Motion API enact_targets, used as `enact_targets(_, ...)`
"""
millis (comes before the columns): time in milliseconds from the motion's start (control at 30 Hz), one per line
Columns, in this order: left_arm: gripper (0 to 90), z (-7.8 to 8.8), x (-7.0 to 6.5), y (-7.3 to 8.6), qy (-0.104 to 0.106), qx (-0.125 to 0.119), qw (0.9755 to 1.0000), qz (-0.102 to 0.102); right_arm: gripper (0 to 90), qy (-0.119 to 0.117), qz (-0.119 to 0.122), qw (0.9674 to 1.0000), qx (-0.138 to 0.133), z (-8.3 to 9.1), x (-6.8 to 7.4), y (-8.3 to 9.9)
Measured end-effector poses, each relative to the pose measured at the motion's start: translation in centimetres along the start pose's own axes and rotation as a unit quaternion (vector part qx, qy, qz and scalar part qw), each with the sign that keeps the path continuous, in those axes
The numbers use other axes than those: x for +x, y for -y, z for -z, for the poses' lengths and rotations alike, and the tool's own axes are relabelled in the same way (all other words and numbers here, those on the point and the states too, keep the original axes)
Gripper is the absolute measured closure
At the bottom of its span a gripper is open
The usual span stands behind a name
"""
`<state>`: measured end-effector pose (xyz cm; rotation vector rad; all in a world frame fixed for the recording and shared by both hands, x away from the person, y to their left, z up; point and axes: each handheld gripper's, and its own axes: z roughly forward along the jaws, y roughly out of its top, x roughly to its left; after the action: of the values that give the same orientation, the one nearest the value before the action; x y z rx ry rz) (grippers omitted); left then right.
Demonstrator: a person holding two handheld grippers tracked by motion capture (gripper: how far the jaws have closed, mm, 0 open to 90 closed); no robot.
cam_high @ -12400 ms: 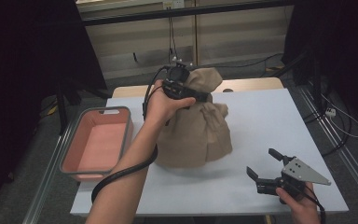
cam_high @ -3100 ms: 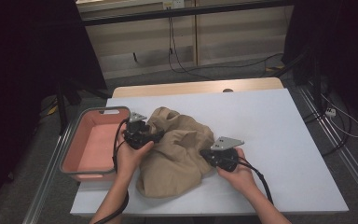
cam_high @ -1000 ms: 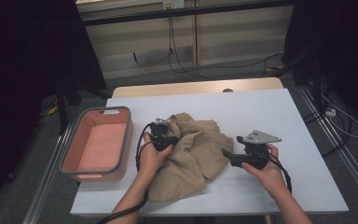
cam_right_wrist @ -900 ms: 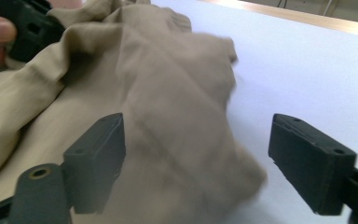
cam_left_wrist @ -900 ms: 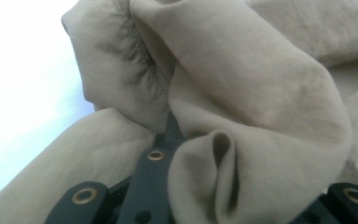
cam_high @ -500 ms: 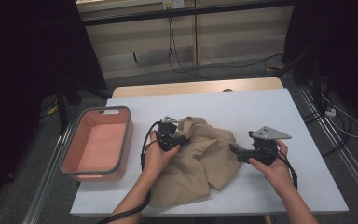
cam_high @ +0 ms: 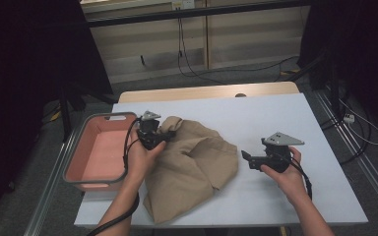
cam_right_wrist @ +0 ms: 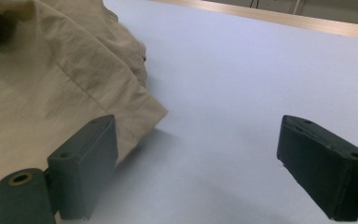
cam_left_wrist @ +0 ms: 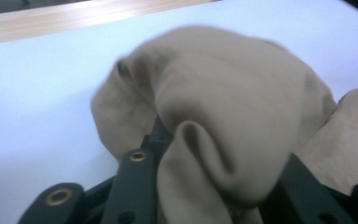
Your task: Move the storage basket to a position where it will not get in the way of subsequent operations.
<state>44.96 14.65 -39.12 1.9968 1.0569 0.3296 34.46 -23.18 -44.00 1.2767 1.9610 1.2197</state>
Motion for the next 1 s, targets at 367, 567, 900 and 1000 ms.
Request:
enact_targets(367,26.2,0.1,-1.3,-2.8,-0.019,-0.039,0.9977,-0.052,11.7,-0.002,-0.002,1.0,0.002,-0.3,0.2,-0.1)
enact_targets(567,47.7,-1.6,-2.7,-3.9,-0.001,-0.019,0.9973,-0.071,11.7,-0.002,-0.003,1.0,0.0,-0.3,0.1,-0.1)
enact_targets(900,88.9,0.3,-0.3,-2.7,-0.006,-0.001,0.9995,-0.032,13.2,-0.016,0.004,0.9997,0.017,-2.0,1.3,-0.1)
enact_targets(1000,89.0,0.9,0.2,-2.5,-0.012,0.001,0.9996,-0.025,13.2,-0.026,0.006,0.9994,0.024,-2.5,2.0,-0.1)
